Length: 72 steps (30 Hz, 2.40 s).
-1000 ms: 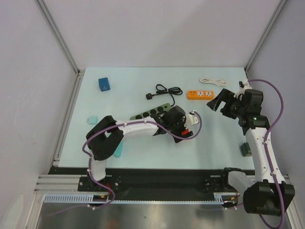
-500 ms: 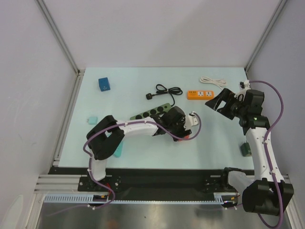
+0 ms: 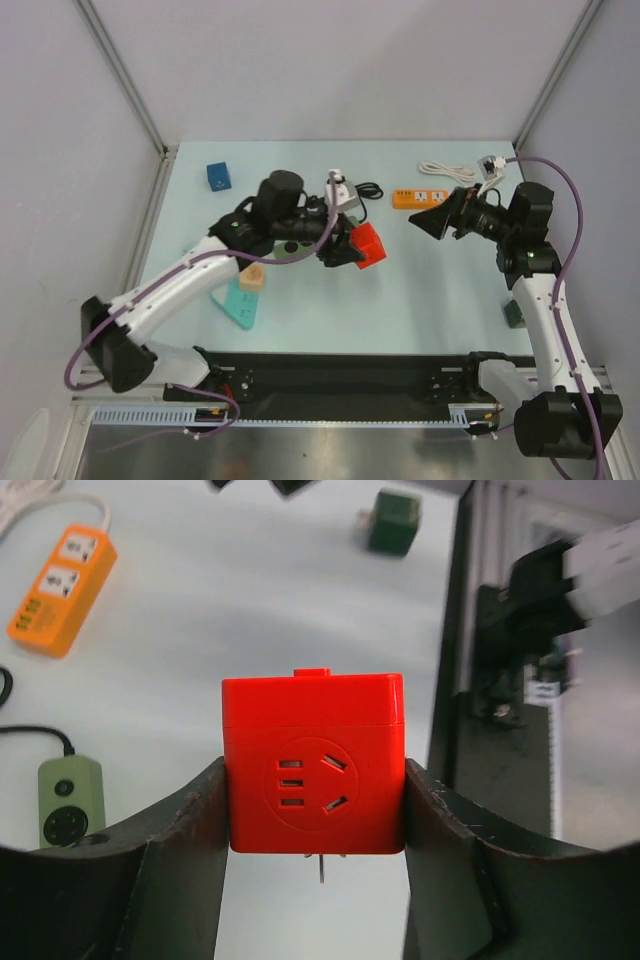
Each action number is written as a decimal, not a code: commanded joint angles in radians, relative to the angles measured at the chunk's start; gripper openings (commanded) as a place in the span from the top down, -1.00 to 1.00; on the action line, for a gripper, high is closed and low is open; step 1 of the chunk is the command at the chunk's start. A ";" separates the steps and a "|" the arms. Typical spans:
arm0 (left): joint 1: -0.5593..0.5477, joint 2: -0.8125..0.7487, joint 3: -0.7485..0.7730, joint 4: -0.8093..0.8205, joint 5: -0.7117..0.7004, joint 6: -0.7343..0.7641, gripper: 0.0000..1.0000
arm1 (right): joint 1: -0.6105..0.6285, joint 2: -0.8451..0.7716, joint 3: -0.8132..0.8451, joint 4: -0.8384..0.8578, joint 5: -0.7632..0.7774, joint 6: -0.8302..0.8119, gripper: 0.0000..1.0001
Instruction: Insert the plug
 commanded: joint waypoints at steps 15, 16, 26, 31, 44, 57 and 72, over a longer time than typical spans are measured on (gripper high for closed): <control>0.031 -0.317 -0.083 -0.143 0.284 -0.006 0.99 | 0.495 0.029 0.271 -0.284 -0.316 -0.655 -0.99; 0.031 -0.321 -0.088 -0.139 0.289 0.000 0.99 | 0.523 0.040 0.278 -0.298 -0.285 -0.660 -0.99; 0.031 -0.352 -0.117 -0.126 0.249 0.041 0.99 | 0.735 0.170 0.311 -0.298 -0.033 -0.555 -0.99; 0.031 -0.360 -0.132 -0.116 0.235 0.049 0.99 | 0.772 0.178 0.280 -0.226 0.019 -0.511 -0.99; 0.031 -0.387 -0.161 -0.031 0.232 0.030 0.99 | 0.807 0.206 0.220 -0.142 0.001 -0.464 -0.93; 0.031 -0.390 -0.171 0.035 0.294 -0.032 0.99 | 0.803 0.160 0.179 -0.071 -0.053 -0.478 -0.96; 0.031 -0.354 -0.210 0.062 0.294 -0.057 0.99 | 0.795 0.131 0.171 -0.042 0.019 -0.476 -0.13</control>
